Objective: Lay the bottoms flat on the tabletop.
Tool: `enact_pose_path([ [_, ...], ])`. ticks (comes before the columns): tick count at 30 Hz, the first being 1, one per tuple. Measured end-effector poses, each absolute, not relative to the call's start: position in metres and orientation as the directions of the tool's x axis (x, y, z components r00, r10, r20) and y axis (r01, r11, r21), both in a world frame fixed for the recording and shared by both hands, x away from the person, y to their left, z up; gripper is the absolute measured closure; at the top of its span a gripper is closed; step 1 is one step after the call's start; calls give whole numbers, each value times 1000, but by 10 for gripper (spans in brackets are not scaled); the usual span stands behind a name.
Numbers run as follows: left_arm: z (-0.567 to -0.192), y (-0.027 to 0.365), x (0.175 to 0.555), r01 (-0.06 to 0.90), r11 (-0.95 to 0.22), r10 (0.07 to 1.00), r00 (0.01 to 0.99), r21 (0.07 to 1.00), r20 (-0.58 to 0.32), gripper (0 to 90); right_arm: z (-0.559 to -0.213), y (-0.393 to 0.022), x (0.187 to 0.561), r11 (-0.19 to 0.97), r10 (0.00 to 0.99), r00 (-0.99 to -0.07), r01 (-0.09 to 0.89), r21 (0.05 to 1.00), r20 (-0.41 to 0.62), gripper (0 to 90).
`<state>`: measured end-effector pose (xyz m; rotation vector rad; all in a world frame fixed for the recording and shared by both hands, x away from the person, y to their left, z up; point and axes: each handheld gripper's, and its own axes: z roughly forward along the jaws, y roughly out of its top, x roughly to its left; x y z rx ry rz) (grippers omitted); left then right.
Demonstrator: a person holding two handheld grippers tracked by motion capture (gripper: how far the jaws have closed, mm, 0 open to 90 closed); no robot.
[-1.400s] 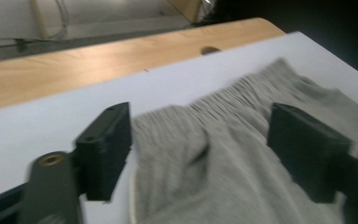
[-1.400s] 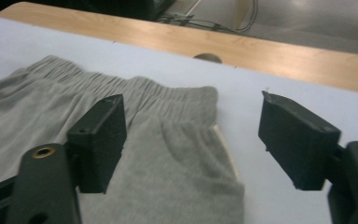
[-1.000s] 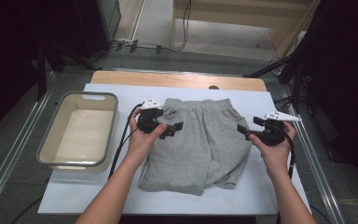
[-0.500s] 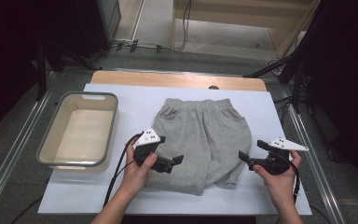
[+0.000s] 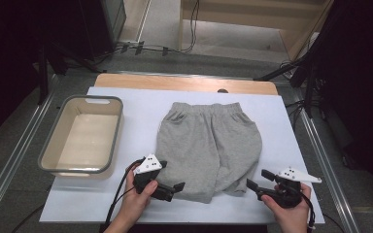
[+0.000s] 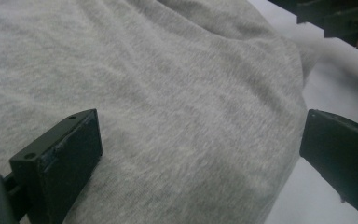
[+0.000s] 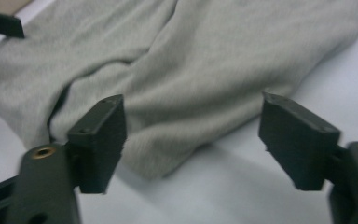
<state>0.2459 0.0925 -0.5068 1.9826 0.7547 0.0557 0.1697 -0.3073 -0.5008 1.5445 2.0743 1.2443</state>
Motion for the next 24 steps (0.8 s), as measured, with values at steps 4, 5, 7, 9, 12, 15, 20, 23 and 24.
enact_pose_path([
  [4,-507,92,244,485,-341,539,803,805,-255,0,-508,-299,160,70,878,-393,671,738,274,292],
  [5,-507,92,243,486,-340,538,803,805,-257,0,-509,-297,160,75,880,-391,675,734,269,300],
  [7,-506,93,241,486,-341,539,802,804,-256,0,-511,-291,162,91,881,-397,675,733,256,312],
  [9,-504,96,239,488,-341,543,800,804,-255,0,-513,-286,164,107,886,-396,682,724,243,353],
  [12,-499,101,236,492,-328,549,794,807,-261,0,-518,-281,166,153,869,-436,687,710,235,602],
  [15,-494,108,232,494,-315,551,790,810,-267,0,-518,-284,166,194,854,-472,678,709,217,811],
  [20,-489,119,224,495,-307,562,783,813,-265,0,-511,-307,162,166,855,-460,680,714,239,837],
  [23,-488,123,219,498,-318,570,780,807,-257,24,-503,-323,158,126,864,-438,664,737,247,837],
  [24,-488,124,216,492,-331,579,780,805,-238,71,-501,-328,157,116,868,-432,658,744,247,837],
])
